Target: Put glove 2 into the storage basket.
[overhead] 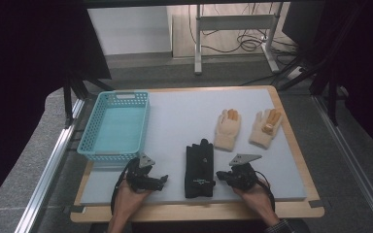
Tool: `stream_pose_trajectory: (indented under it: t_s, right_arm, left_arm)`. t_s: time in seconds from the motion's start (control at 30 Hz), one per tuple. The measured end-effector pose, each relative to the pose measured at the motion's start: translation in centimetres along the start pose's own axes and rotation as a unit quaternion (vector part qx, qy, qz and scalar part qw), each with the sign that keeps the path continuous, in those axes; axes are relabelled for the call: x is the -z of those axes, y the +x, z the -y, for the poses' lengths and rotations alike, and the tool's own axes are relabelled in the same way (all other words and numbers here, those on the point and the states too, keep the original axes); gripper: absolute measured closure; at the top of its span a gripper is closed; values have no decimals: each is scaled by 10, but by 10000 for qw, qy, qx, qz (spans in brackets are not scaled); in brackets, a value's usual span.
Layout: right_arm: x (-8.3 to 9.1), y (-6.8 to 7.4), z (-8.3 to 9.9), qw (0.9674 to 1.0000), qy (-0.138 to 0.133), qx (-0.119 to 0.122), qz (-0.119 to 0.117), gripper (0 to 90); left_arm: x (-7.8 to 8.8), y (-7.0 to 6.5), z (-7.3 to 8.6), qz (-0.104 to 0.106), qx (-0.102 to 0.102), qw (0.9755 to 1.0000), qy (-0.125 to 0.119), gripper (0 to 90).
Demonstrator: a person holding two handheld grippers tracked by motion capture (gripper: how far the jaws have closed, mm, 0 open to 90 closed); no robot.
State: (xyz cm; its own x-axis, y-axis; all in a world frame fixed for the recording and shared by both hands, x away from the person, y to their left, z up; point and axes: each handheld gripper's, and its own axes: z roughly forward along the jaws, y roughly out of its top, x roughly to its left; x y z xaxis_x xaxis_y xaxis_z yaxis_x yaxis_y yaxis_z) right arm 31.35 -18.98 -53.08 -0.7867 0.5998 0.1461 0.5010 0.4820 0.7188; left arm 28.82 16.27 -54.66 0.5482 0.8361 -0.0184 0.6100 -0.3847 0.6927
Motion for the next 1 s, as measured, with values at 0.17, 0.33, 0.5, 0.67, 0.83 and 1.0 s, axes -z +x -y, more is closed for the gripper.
stream_pose_trajectory:
  t_s: [0.17, 0.33, 0.5, 0.67, 0.83, 1.0]
  right_arm:
    - [-5, 3, -2, 10000, 4, 51, -63, 871]
    - [-13, 11, -6, 9998, 6, 134, -124, 872]
    - [-19, 17, -10, 9997, 5, 164, -183, 872]
    - [-25, 23, -14, 9995, 46, 213, -239, 871]
    - [-34, 30, -20, 9992, 38, 265, -307, 870]
    - [-44, 38, -26, 9987, 53, 353, -368, 866]
  left_arm:
    - [4, 7, 8, 53, 35, 10000, 17, 45]
    - [4, 9, 11, 119, 3, 9999, -77, 43]
    - [4, 10, 13, 149, -14, 9998, -105, 41]
    - [4, 11, 13, 181, -3, 9997, -134, 37]
    - [3, 11, 13, 178, -6, 9997, -137, 36]
    - [3, 11, 13, 178, -2, 9997, -142, 35]
